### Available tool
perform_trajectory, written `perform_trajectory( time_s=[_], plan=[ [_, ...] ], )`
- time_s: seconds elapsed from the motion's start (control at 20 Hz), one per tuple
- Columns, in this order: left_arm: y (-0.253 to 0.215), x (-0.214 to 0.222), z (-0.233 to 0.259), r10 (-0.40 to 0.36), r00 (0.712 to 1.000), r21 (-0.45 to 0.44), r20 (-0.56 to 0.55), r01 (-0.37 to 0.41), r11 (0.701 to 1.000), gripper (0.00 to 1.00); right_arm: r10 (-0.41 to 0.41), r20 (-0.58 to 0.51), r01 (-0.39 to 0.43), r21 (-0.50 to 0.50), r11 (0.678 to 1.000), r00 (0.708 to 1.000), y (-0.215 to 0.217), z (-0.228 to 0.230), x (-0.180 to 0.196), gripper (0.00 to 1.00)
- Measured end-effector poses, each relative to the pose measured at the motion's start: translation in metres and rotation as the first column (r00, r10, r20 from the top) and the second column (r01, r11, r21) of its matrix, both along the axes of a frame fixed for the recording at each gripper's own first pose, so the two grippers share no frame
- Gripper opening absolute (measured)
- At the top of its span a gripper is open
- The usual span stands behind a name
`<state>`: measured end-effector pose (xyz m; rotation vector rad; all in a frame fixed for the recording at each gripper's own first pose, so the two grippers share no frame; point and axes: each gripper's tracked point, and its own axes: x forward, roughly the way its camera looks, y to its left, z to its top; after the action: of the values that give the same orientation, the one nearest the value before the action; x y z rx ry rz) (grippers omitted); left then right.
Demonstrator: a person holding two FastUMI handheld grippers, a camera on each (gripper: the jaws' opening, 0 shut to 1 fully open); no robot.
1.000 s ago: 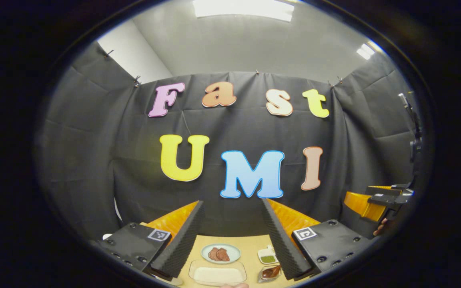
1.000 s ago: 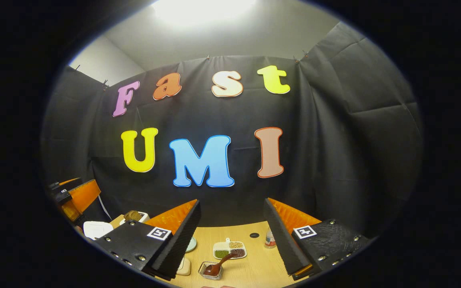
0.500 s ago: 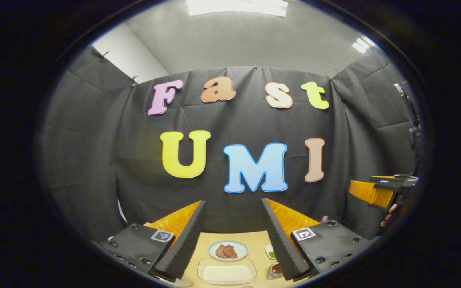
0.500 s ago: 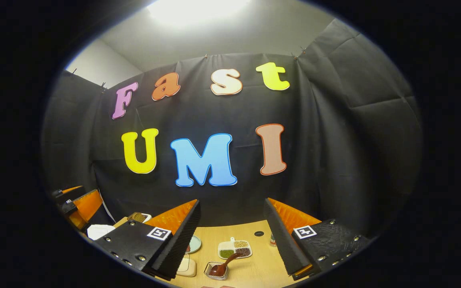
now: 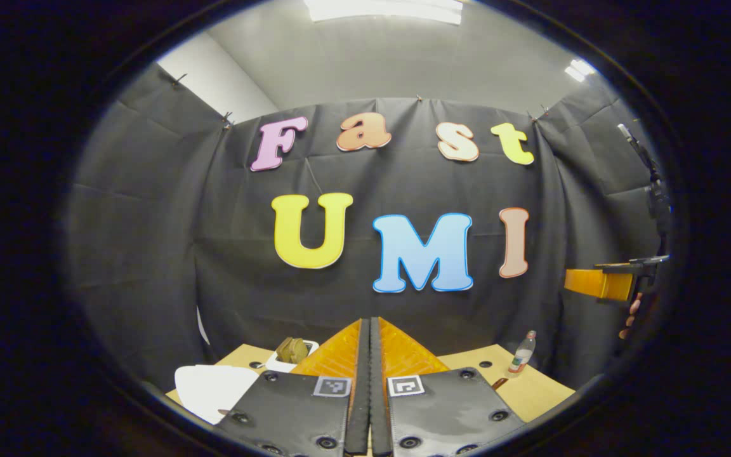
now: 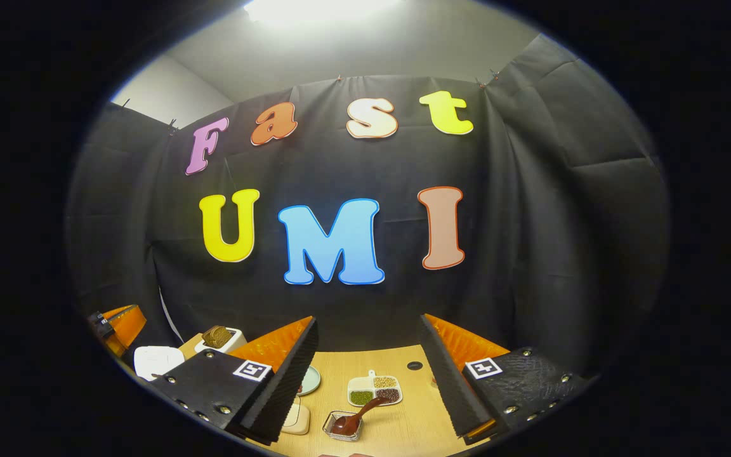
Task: Close the left gripper, press the button to open the rice cooker; take a wooden spoon from the chopstick holder with the right hand, scoop a spoonful of rice and pour it into the rice cooker, then put the wooden spoon back into the chopstick holder.
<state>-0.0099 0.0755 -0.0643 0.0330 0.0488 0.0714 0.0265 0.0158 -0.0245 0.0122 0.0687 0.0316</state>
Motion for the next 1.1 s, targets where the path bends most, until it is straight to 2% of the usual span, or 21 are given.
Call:
perform_trajectory(
  time_s=[0.1,0.3,0.35,0.4,0.5,0.65,0.7,0.75,0.8,0.85,1.0,1.1],
  plan=[
    [0.018,-0.002,-0.012,0.022,0.999,-0.004,-0.023,-0.022,1.0,0.07,0.005,-0.006,-0.005,-0.005,1.0,1.0,0.001,-0.002,0.003,0.96],
    [0.067,-0.003,-0.042,0.124,0.988,0.028,-0.093,-0.122,0.992,0.07,0.015,-0.024,-0.014,0.006,1.0,1.0,0.004,-0.007,0.008,0.96],
    [0.083,-0.007,-0.049,0.151,0.983,0.023,-0.105,-0.15,0.988,0.11,0.014,-0.025,-0.014,0.006,1.0,1.0,0.004,-0.007,0.009,0.96],
    [0.096,-0.011,-0.054,0.173,0.978,0.016,-0.116,-0.172,0.985,0.07,0.013,-0.025,-0.013,0.0,1.0,1.0,0.003,-0.007,0.009,0.96],
    [0.12,-0.015,-0.061,0.208,0.967,0.008,-0.147,-0.209,0.978,0.07,0.011,-0.027,-0.011,-0.012,1.0,1.0,0.002,-0.008,0.01,0.96],
    [0.146,-0.024,-0.087,0.239,0.948,-0.016,-0.209,-0.248,0.969,0.07,0.017,-0.034,-0.017,-0.006,1.0,0.999,0.005,-0.009,0.012,0.96],
    [0.156,-0.027,-0.098,0.25,0.938,-0.027,-0.24,-0.264,0.964,0.11,0.019,-0.036,-0.02,-0.006,1.0,0.999,0.005,-0.01,0.012,0.96],
    [0.164,-0.032,-0.112,0.254,0.928,-0.045,-0.274,-0.276,0.96,0.07,0.021,-0.036,-0.021,-0.008,1.0,0.999,0.005,-0.01,0.011,0.95],
    [0.17,-0.036,-0.121,0.255,0.917,-0.06,-0.306,-0.286,0.956,0.12,0.022,-0.038,-0.022,-0.011,1.0,0.999,0.005,-0.012,0.01,0.95],
    [0.18,-0.038,-0.13,0.262,0.908,-0.07,-0.327,-0.3,0.951,0.07,0.023,-0.043,-0.024,-0.014,1.0,0.999,0.005,-0.013,0.009,0.95],
    [0.207,-0.05,-0.15,0.296,0.878,-0.091,-0.377,-0.354,0.931,0.07,0.021,-0.056,-0.022,-0.015,1.0,0.998,0.002,-0.018,0.006,0.96],
    [0.216,-0.052,-0.165,0.288,0.867,-0.106,-0.407,-0.358,0.928,0.07,0.013,-0.064,-0.014,-0.011,1.0,0.998,-0.002,-0.021,0.005,0.96]
  ],
)
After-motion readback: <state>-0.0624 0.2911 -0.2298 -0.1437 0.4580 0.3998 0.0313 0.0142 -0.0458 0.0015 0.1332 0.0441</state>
